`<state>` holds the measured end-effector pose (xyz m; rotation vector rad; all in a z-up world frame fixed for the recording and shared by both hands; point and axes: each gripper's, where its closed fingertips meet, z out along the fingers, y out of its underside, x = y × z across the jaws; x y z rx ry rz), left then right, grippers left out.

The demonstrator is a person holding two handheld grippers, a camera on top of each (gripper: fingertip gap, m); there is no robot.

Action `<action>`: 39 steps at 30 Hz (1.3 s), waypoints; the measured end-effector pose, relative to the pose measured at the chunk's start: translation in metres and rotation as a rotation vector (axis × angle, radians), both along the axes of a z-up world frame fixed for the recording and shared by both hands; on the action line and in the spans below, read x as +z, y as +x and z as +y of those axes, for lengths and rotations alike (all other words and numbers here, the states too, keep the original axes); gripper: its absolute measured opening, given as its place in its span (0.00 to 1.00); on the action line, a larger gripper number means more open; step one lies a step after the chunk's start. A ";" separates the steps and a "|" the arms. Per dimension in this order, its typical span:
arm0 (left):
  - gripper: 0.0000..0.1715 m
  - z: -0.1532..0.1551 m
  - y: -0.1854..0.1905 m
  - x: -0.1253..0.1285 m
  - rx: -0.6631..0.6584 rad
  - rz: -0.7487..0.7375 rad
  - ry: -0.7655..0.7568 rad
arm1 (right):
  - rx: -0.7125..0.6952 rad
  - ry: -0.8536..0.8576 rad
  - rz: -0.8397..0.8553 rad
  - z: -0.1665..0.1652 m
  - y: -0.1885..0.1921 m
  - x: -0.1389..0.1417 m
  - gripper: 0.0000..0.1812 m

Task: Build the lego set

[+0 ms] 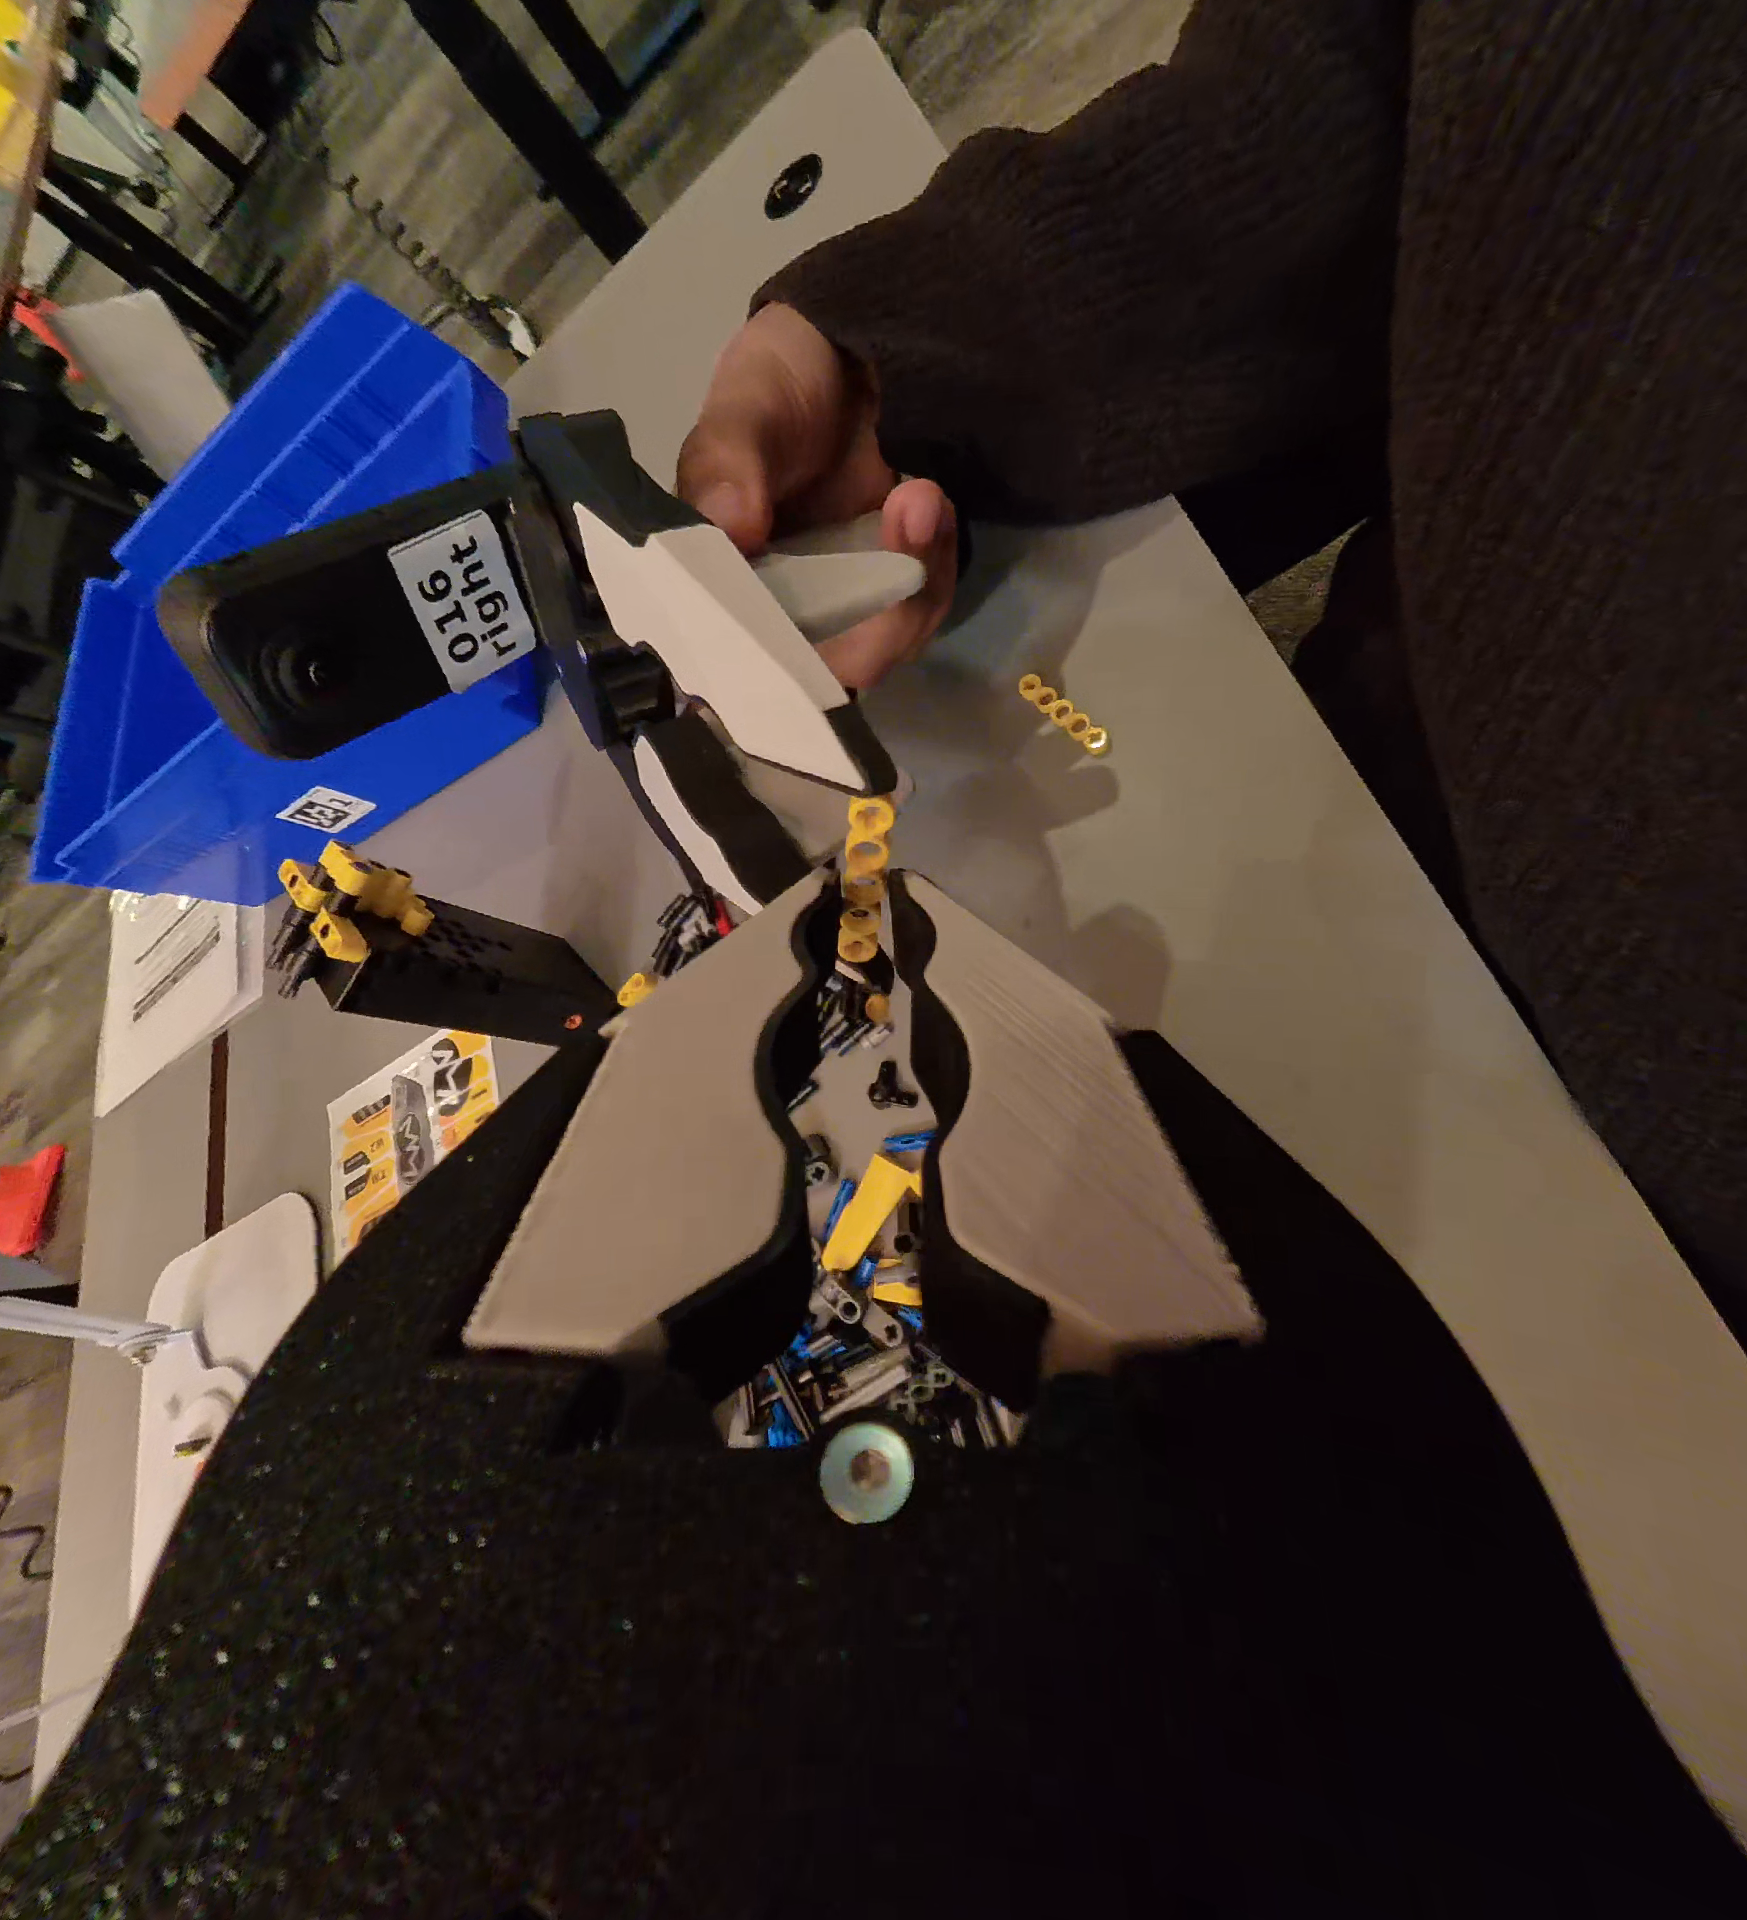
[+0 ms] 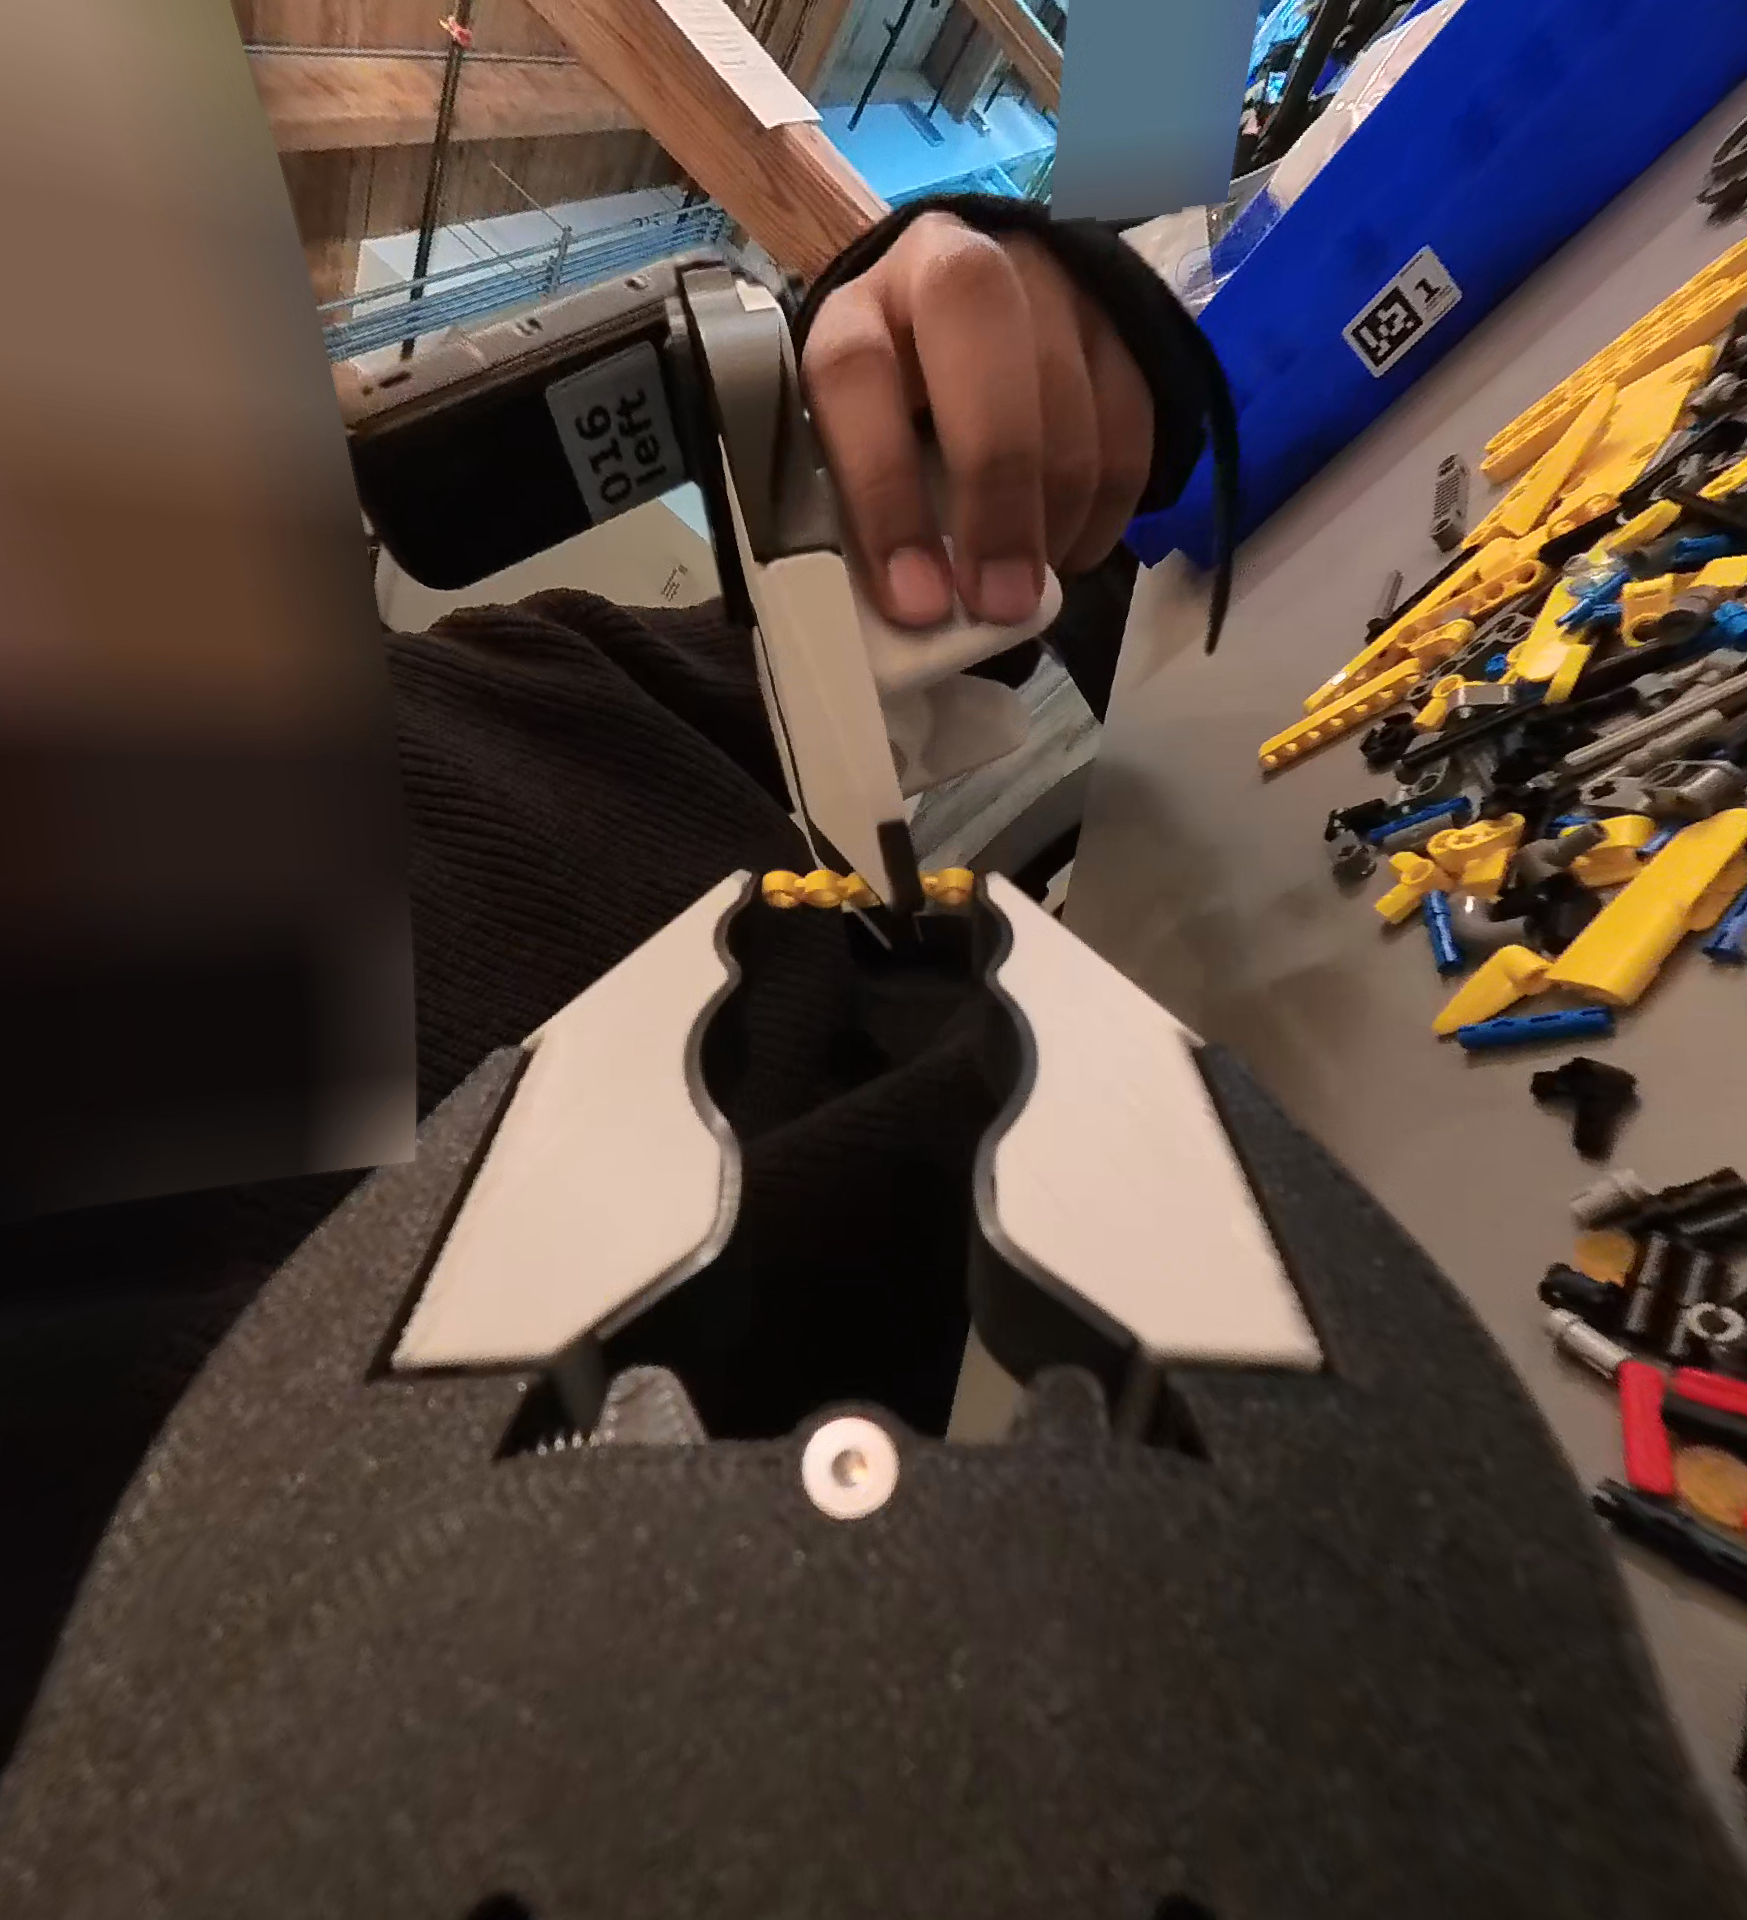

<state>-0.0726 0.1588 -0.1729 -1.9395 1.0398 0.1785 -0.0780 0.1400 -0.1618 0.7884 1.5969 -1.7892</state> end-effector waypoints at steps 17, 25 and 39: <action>0.03 0.001 -0.050 0.034 0.281 -0.227 0.253 | -0.500 0.113 0.356 0.050 -0.054 0.023 0.27; 0.04 -0.035 -0.077 0.048 0.463 -0.282 0.404 | -1.279 0.533 0.502 0.167 -0.106 0.020 0.44; 0.03 -0.064 -0.073 0.054 0.446 -0.359 0.470 | -1.181 0.949 0.407 0.167 -0.139 -0.026 0.33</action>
